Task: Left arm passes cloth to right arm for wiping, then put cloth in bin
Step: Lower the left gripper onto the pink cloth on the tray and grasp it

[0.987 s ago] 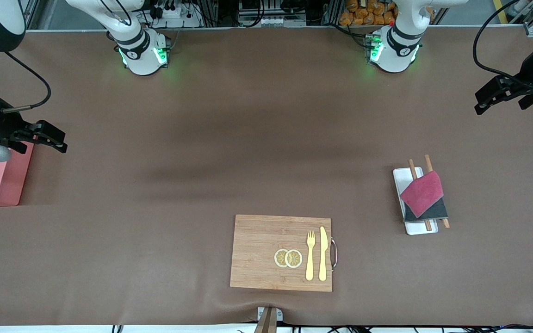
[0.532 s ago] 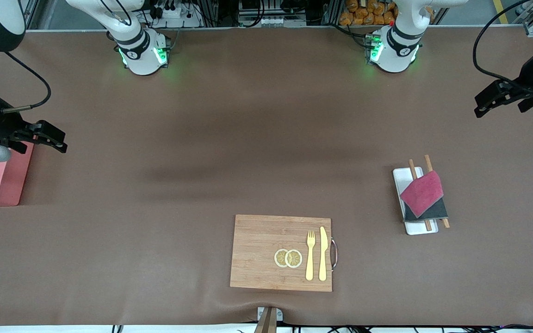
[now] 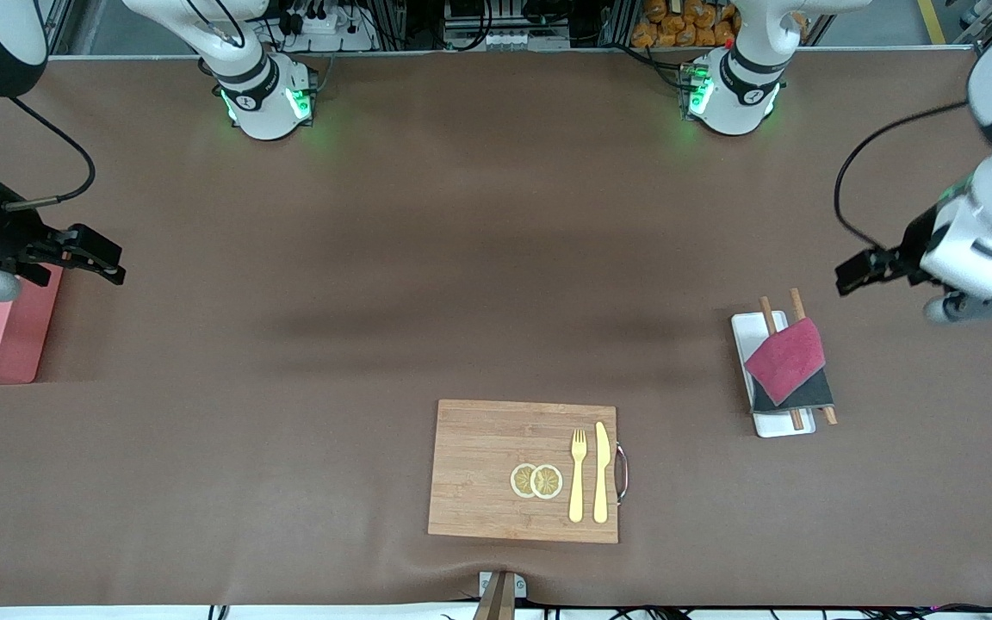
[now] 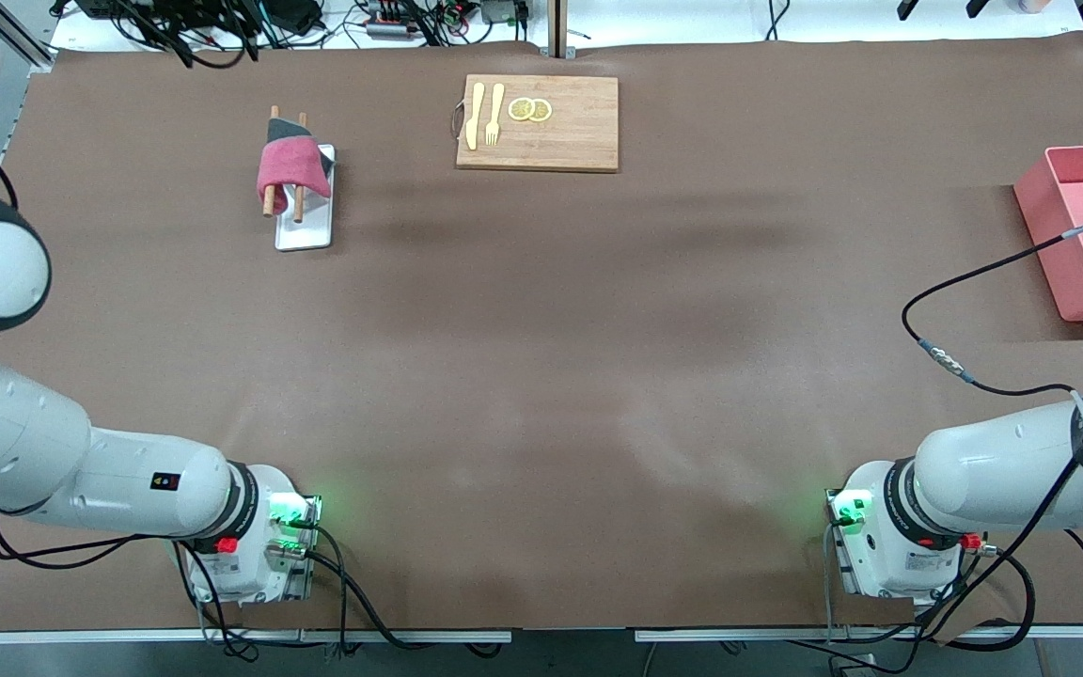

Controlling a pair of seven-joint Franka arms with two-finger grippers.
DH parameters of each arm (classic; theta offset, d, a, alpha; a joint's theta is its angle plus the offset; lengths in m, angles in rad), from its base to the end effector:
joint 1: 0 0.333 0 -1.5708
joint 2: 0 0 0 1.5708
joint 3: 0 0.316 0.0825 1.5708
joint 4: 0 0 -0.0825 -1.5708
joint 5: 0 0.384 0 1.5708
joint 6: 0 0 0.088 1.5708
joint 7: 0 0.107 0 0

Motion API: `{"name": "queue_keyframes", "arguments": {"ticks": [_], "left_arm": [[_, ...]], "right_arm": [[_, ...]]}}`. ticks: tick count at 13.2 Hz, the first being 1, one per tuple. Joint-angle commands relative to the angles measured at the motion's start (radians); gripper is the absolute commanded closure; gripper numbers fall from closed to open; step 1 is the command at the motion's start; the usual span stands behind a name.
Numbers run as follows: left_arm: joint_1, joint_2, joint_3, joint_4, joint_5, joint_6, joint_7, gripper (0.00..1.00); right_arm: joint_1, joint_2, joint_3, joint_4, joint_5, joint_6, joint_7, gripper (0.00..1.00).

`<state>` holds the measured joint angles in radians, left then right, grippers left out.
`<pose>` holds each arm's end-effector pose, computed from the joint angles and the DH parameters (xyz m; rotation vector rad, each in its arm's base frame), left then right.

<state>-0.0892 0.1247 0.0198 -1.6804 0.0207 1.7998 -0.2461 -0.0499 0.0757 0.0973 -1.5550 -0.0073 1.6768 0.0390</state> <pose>0.5999 -0.0405 0.5200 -3.1069 -0.2675 0.0026 0.5866 0.0250 0.5986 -3.1386 -0.0134 -0.0728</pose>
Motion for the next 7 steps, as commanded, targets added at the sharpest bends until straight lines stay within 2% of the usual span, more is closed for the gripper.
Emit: {"name": "queue_keyframes", "arguments": {"ticks": [1,3,5,7], "left_arm": [[0.034,0.001,0.000,-0.155,-0.016,0.200,-0.016,0.00],[0.051,0.032,0.000,-0.247,-0.015,0.350,-0.032,0.00],[0.055,0.088,0.000,-0.251,-0.015,0.369,-0.033,0.00],[0.054,0.116,0.000,-0.248,-0.015,0.380,-0.038,0.11]], "right_arm": [[-0.011,0.003,0.010,0.012,0.000,-0.008,0.006,0.00],[-0.011,0.003,0.010,0.012,0.000,-0.008,0.004,0.00],[-0.010,0.003,0.010,0.013,0.000,-0.008,0.005,0.00],[-0.013,0.001,0.010,0.018,-0.002,-0.008,0.007,0.00]]}}
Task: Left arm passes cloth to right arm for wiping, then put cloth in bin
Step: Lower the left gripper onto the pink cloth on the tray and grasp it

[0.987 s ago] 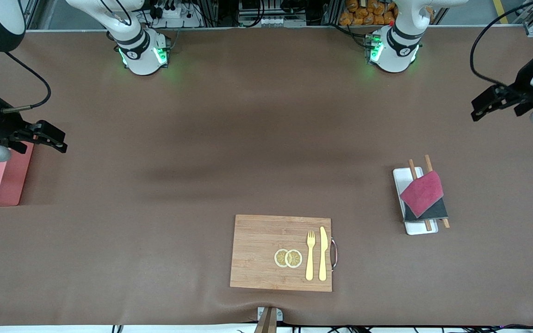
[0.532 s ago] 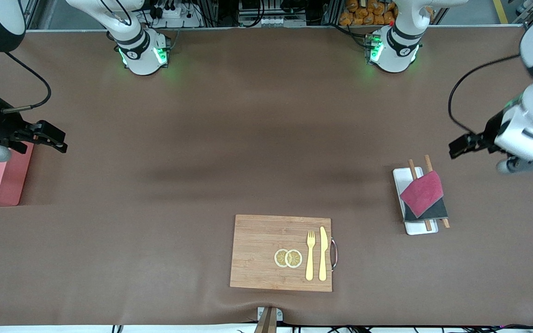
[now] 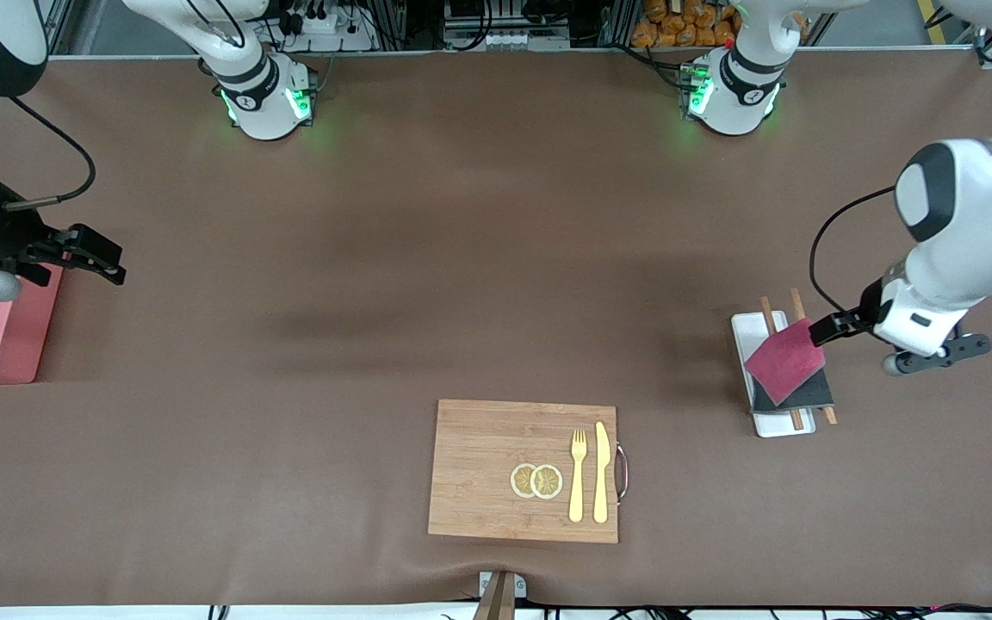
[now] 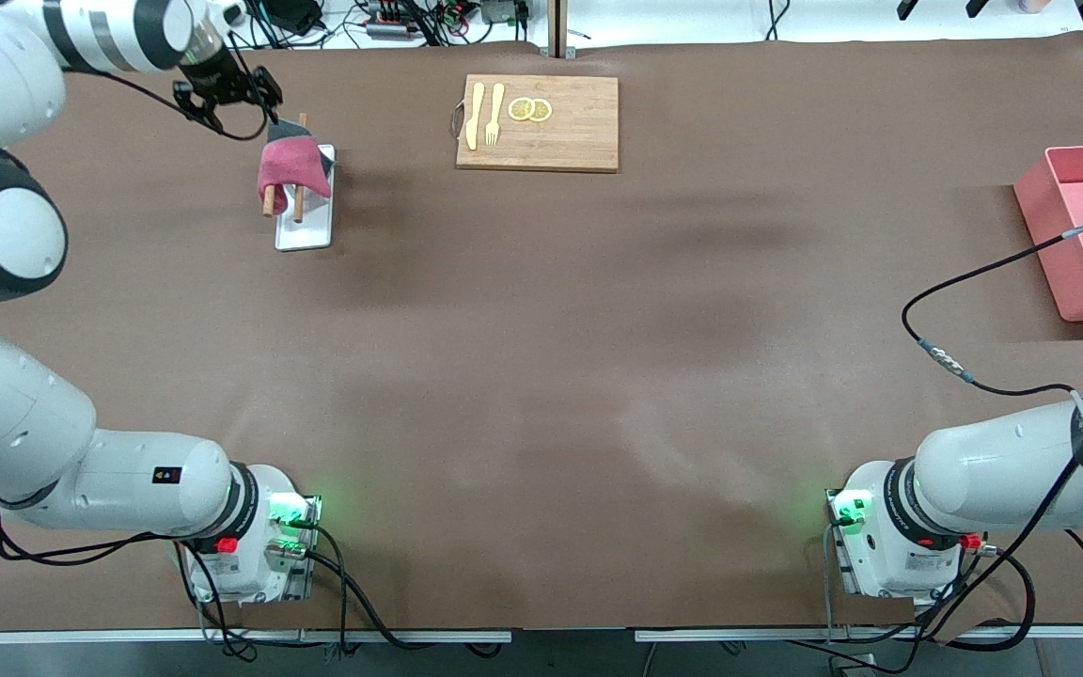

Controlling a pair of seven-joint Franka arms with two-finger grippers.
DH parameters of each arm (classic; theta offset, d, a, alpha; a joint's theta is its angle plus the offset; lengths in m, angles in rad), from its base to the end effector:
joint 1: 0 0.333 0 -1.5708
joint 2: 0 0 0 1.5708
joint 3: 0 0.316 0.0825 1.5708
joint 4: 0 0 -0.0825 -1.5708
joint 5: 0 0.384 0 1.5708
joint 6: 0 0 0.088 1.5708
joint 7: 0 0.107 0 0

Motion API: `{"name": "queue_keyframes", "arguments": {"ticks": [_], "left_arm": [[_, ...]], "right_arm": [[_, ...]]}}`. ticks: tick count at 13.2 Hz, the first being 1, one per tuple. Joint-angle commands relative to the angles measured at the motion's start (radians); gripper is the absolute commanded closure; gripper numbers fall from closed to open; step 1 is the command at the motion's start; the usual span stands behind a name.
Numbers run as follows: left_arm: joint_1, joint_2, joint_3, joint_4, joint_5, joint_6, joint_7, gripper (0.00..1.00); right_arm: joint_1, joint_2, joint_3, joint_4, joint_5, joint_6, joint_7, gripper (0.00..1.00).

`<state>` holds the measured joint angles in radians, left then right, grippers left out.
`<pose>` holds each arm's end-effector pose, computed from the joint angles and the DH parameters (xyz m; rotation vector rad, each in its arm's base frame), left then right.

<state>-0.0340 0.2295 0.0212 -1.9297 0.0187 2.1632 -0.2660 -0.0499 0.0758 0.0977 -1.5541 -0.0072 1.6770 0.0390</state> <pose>0.6058 -0.0075 0.3708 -3.0991 -0.3772 -0.0106 0.5867 0.0252 0.5990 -3.1384 -0.0140 -0.0744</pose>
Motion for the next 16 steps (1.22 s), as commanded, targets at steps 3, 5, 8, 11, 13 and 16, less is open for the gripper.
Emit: {"name": "queue_keyframes", "arguments": {"ticks": [3,5,8,11,13,16], "left_arm": [[0.000,0.057,-0.001,0.011,-0.013,0.026,-0.019,0.19],[0.000,0.092,-0.001,0.024,-0.009,0.035,-0.018,0.28],[0.002,0.117,-0.001,0.040,-0.011,0.035,-0.018,0.36],[0.000,0.122,-0.001,0.040,-0.006,0.035,-0.015,0.39],[0.002,0.123,-0.001,0.040,-0.006,0.035,-0.012,0.46],[0.002,0.122,-0.001,0.041,-0.005,0.035,-0.006,0.56]], "right_arm": [[-0.008,0.001,0.010,0.014,-0.005,-0.010,0.002,0.00],[-0.008,0.001,0.010,0.012,-0.013,-0.025,0.001,0.00],[-0.024,0.001,0.010,0.012,-0.011,-0.026,-0.016,0.00],[-0.033,0.001,0.010,0.011,-0.010,-0.039,-0.013,0.00],[-0.033,0.001,0.008,0.009,-0.007,-0.042,-0.013,0.00],[-0.041,0.001,0.010,0.009,-0.002,-0.043,-0.011,0.00]]}}
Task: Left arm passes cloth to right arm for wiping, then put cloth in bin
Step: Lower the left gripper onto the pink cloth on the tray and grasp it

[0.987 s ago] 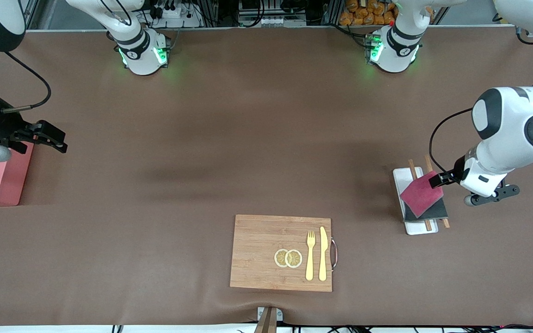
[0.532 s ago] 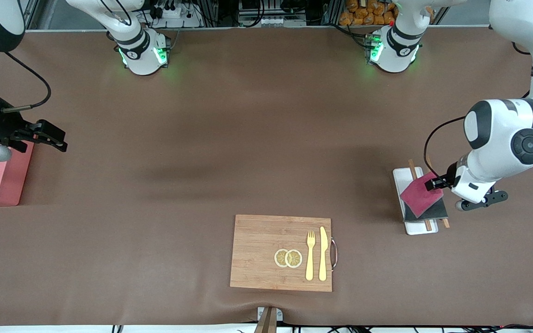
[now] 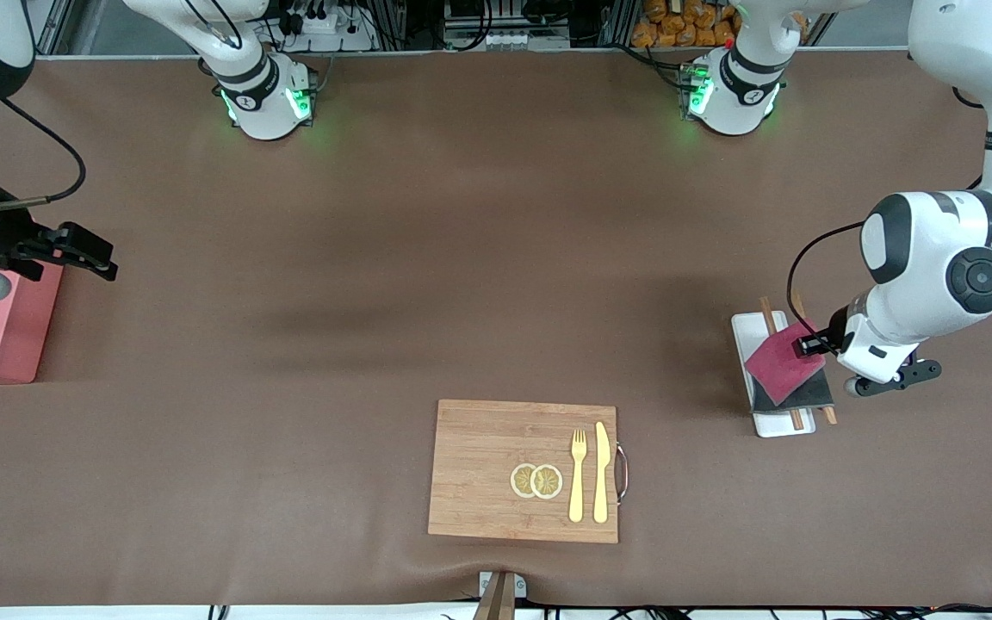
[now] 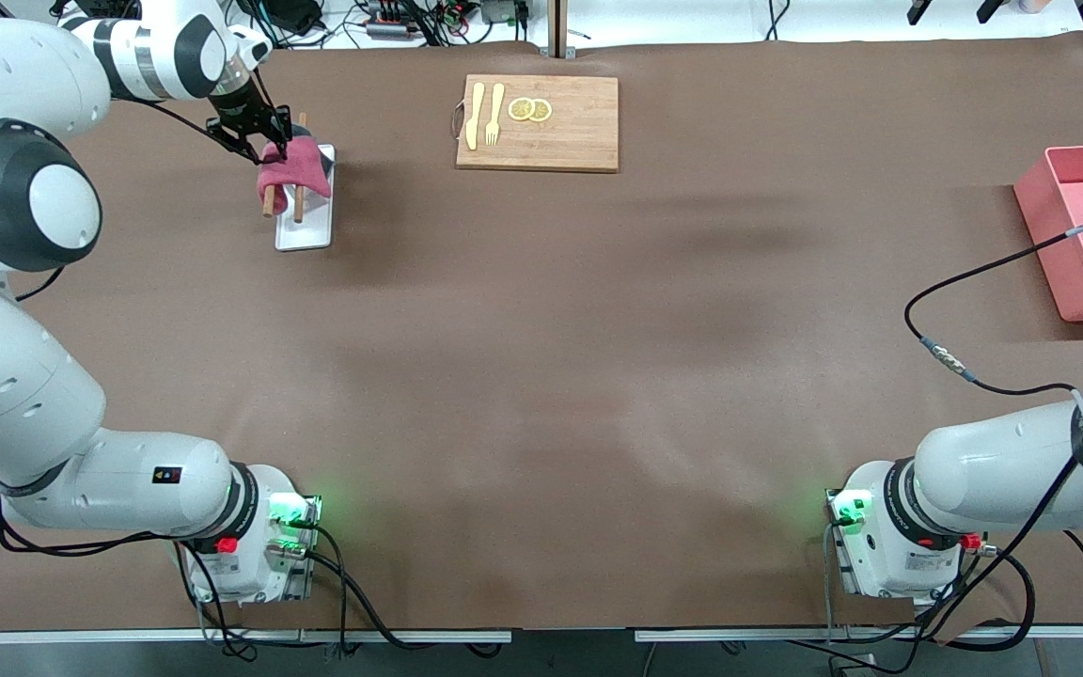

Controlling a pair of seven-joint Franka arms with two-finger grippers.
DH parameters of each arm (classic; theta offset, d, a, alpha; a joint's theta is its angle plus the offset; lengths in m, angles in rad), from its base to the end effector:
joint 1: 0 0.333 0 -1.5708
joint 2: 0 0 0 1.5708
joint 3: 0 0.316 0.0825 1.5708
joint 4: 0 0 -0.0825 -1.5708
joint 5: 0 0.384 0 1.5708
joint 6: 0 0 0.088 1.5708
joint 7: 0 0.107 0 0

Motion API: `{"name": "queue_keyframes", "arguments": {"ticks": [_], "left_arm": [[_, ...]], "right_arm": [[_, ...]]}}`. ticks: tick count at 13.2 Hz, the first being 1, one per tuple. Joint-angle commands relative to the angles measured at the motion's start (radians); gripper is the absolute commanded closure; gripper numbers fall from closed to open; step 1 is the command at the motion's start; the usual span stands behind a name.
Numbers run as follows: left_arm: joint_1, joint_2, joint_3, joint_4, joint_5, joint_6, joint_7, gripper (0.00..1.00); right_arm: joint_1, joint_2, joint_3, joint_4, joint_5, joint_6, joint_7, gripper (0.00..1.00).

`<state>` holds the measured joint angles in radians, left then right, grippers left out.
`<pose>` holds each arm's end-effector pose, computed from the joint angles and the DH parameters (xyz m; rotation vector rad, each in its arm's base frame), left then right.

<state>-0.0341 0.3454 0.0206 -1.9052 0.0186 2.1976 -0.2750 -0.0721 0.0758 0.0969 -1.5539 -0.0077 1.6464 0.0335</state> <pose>0.6173 -0.0083 0.3137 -3.0874 -0.3866 0.0767 0.5840 0.0116 0.5963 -3.1413 0.0134 -0.0268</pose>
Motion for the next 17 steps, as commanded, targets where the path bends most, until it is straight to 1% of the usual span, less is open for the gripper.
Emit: {"name": "queue_keyframes", "arguments": {"ticks": [1,6,7,10,14,15,17], "left_arm": [[0.002,0.007,-0.001,0.017,-0.005,0.001,0.004,0.58],[0.003,0.015,-0.001,0.021,-0.006,0.001,0.008,0.59],[0.003,0.015,-0.001,0.023,-0.005,0.001,0.008,0.66],[0.002,0.017,-0.001,0.029,-0.005,0.001,0.008,0.73],[-0.001,0.017,-0.001,0.034,-0.002,0.001,0.011,0.92],[-0.001,0.017,-0.001,0.035,0.000,0.001,0.011,1.00],[-0.001,0.026,-0.001,0.038,0.001,0.001,0.013,1.00]], "right_arm": [[-0.020,0.001,0.011,0.009,0.000,-0.013,-0.006,0.00],[-0.018,0.001,0.011,0.009,0.000,-0.022,0.008,0.00],[-0.018,0.001,0.011,0.009,0.000,-0.022,0.009,0.00],[-0.017,0.001,0.011,0.009,0.000,-0.022,0.011,0.00],[-0.017,0.002,0.011,0.003,0.002,-0.029,0.016,0.00],[-0.015,0.002,0.011,0.003,0.002,-0.039,0.055,0.00],[0.000,0.002,0.014,0.003,0.005,-0.060,0.146,0.00]]}}
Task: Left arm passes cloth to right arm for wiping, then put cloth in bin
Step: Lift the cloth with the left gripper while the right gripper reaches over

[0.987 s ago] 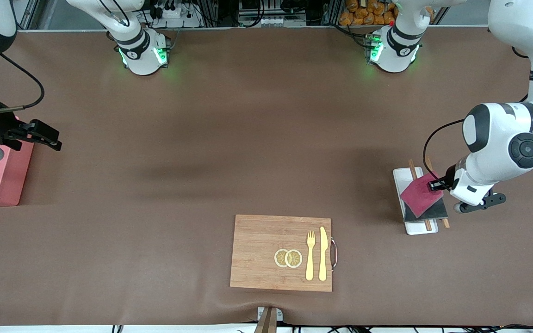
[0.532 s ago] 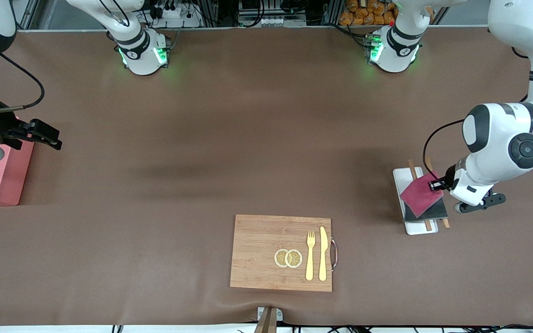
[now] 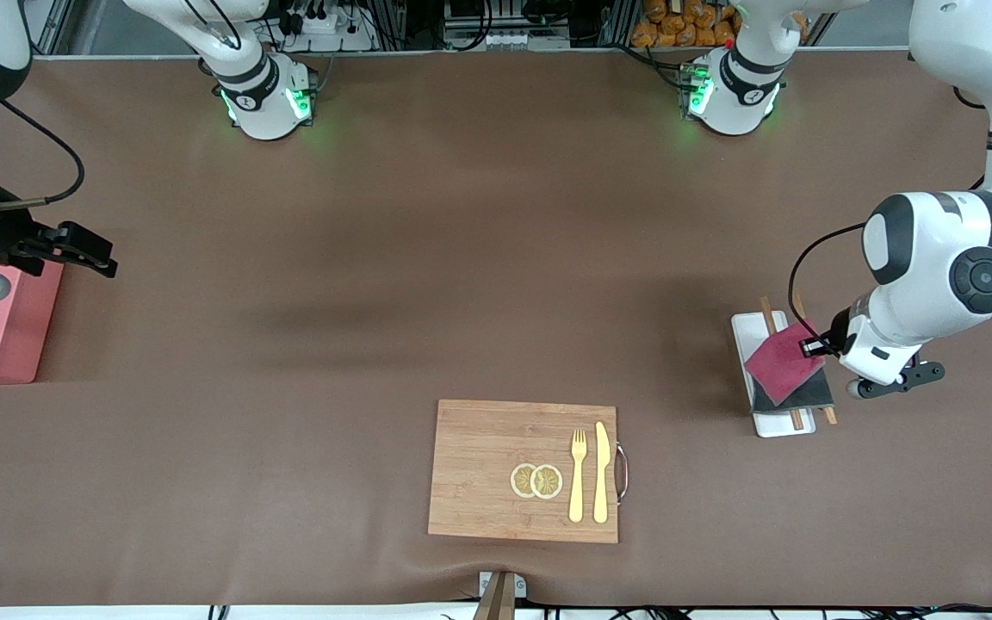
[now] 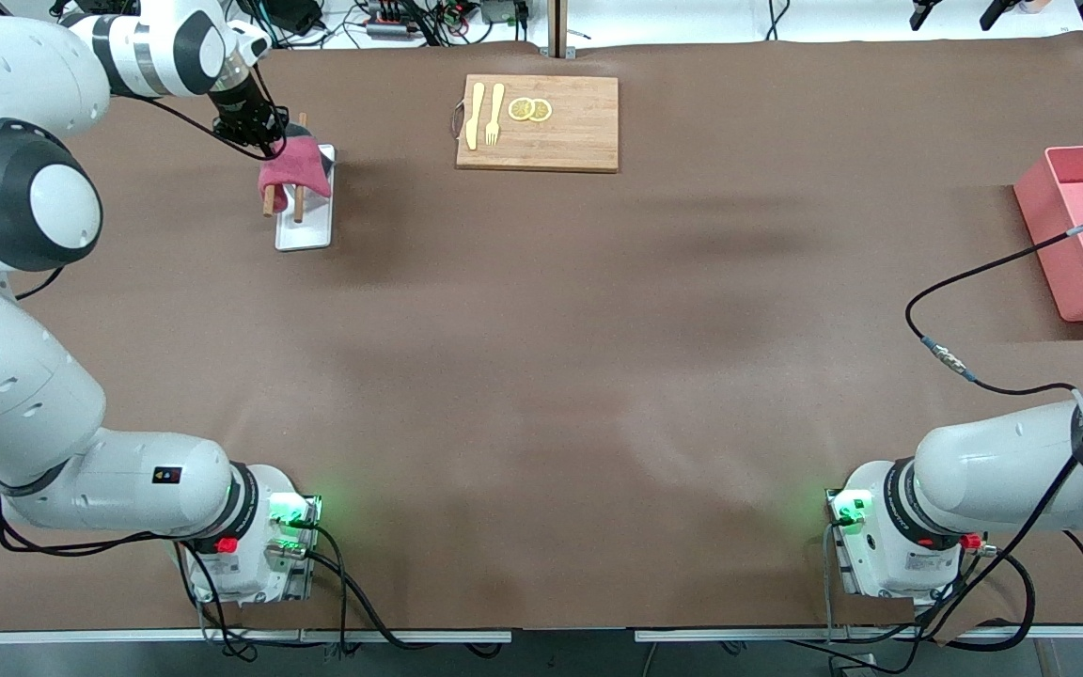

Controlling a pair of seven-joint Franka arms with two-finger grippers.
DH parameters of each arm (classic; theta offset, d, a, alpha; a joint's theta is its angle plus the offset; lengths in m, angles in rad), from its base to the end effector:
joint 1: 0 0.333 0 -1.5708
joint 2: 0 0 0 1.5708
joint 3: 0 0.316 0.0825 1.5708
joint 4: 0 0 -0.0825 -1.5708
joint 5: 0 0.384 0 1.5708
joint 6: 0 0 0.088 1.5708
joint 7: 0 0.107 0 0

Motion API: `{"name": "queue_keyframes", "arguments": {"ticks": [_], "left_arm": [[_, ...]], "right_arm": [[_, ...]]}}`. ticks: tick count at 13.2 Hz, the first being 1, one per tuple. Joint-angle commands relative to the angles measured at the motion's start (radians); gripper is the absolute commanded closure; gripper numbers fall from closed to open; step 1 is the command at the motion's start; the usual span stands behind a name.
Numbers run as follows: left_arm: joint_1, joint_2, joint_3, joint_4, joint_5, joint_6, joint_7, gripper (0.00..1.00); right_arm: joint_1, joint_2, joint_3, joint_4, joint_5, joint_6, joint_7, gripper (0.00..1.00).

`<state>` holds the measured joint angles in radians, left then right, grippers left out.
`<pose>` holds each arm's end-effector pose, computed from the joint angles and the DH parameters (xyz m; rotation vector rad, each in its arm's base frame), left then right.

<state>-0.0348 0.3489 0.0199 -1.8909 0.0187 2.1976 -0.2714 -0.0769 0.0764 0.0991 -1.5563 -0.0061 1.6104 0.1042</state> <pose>0.6213 -0.0092 0.3177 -3.0903 -0.3791 0.0601 0.5802 0.0101 0.5916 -3.1387 0.1286 0.0345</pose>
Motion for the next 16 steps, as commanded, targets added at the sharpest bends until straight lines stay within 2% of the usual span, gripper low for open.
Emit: {"name": "queue_keyframes", "arguments": {"ticks": [1,4,8,13,15,16], "left_arm": [[0.001,0.025,0.000,0.024,0.001,0.001,0.009,1.00],[0.000,0.016,-0.001,0.026,-0.009,0.001,0.002,1.00],[-0.010,-0.059,-0.014,0.024,-0.008,-0.022,0.011,1.00],[-0.008,-0.169,-0.144,0.046,-0.014,-0.116,-0.063,1.00],[-0.008,-0.176,-0.220,0.084,-0.014,-0.119,-0.176,1.00],[-0.010,-0.174,-0.265,0.107,-0.014,-0.130,-0.255,1.00]], "right_arm": [[0.014,0.002,0.011,0.005,0.003,-0.030,0.095,0.00],[0.012,0.006,0.011,0.005,0.003,-0.032,0.098,0.00],[0.012,0.006,0.011,0.005,0.003,-0.037,0.098,0.00],[0.009,0.008,0.011,0.005,0.003,-0.037,0.097,0.00],[0.012,0.008,0.011,0.005,0.008,-0.038,0.101,0.00],[0.011,0.008,0.011,0.004,0.041,-0.047,0.132,0.00]]}}
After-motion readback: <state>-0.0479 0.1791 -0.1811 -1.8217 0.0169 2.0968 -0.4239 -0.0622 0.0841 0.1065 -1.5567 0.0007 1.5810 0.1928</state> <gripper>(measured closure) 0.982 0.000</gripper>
